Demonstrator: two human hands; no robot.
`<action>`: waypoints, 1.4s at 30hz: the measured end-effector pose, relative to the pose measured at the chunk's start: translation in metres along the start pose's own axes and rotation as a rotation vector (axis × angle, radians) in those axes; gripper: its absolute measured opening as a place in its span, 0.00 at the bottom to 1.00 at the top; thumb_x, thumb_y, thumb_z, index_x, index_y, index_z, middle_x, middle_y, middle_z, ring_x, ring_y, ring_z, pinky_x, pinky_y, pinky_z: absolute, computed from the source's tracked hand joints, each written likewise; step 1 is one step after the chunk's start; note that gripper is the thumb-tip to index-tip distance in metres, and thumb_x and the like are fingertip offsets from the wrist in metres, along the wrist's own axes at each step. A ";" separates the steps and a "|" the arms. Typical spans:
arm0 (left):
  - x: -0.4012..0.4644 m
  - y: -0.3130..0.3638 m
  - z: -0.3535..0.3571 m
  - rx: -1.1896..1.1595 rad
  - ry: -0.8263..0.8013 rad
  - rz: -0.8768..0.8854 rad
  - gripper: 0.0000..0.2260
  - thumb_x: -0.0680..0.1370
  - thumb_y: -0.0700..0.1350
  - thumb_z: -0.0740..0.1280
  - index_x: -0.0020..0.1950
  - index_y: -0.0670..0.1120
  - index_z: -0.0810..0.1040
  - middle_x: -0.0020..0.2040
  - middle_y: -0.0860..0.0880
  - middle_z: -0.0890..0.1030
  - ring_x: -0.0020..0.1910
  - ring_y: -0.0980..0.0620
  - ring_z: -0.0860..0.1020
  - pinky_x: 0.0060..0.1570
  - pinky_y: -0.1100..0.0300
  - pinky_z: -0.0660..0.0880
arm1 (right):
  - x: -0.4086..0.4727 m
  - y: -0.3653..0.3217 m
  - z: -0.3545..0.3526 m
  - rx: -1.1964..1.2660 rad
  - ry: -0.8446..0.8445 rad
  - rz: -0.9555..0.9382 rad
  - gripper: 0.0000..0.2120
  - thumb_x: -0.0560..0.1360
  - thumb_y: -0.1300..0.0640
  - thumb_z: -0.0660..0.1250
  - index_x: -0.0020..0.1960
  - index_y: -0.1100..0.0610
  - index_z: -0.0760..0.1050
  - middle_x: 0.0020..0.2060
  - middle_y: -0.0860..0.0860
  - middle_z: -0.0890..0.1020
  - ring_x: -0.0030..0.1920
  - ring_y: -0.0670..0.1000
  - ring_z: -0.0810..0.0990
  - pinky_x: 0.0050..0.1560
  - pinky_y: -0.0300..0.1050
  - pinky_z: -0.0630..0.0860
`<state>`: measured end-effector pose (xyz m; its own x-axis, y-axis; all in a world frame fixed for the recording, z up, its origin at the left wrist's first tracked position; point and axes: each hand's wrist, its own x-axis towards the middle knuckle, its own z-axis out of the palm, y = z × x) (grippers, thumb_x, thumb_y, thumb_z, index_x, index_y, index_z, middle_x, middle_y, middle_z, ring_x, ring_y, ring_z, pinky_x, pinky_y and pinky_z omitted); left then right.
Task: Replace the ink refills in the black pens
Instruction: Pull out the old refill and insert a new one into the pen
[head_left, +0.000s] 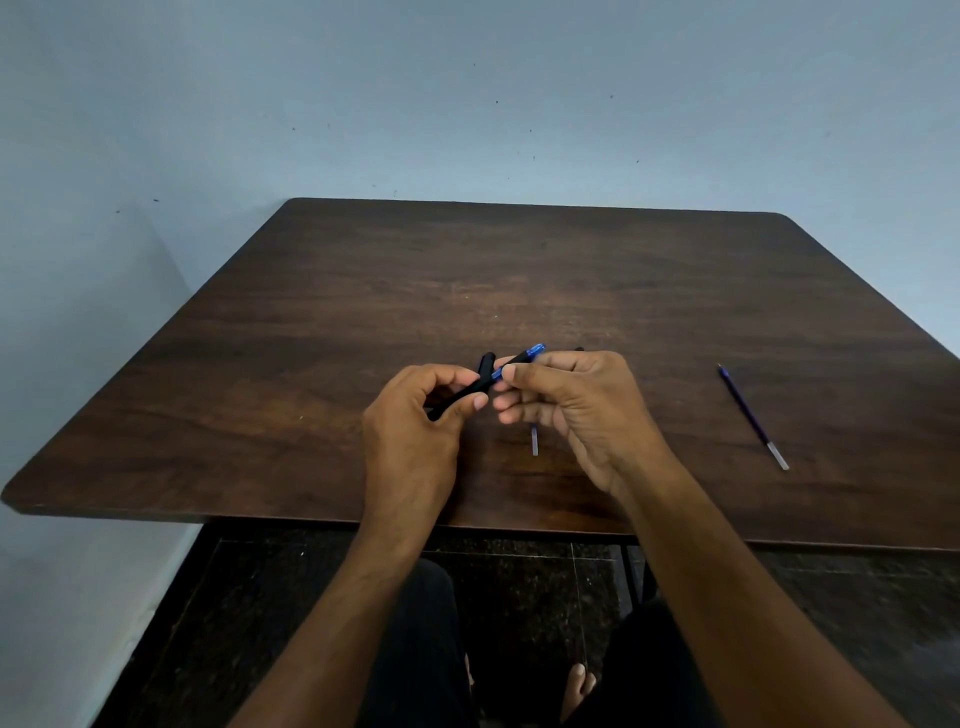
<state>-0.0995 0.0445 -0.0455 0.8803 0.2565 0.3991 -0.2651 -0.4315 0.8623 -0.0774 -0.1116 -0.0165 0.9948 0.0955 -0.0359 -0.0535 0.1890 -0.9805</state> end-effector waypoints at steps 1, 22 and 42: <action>0.000 0.000 0.000 -0.002 0.000 0.001 0.09 0.71 0.40 0.77 0.48 0.51 0.84 0.45 0.56 0.83 0.45 0.62 0.81 0.47 0.74 0.73 | 0.000 0.000 0.000 -0.003 -0.001 0.000 0.05 0.76 0.68 0.71 0.48 0.71 0.83 0.41 0.65 0.85 0.39 0.58 0.84 0.43 0.50 0.84; 0.000 -0.001 0.000 0.009 -0.050 0.030 0.09 0.73 0.40 0.75 0.50 0.51 0.84 0.47 0.57 0.83 0.49 0.62 0.81 0.50 0.72 0.74 | -0.002 0.001 -0.001 -0.076 0.000 -0.042 0.06 0.76 0.68 0.71 0.47 0.72 0.83 0.40 0.66 0.86 0.39 0.60 0.83 0.42 0.49 0.84; -0.002 0.001 -0.001 0.003 -0.020 0.006 0.09 0.71 0.42 0.77 0.48 0.52 0.83 0.46 0.57 0.83 0.47 0.61 0.81 0.49 0.71 0.74 | -0.003 0.005 0.002 -0.073 0.076 -0.081 0.06 0.72 0.62 0.77 0.45 0.65 0.83 0.36 0.60 0.86 0.35 0.56 0.84 0.38 0.49 0.84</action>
<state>-0.1020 0.0447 -0.0451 0.8864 0.2369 0.3977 -0.2691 -0.4354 0.8591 -0.0805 -0.1086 -0.0208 0.9994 0.0075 0.0323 0.0312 0.1211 -0.9922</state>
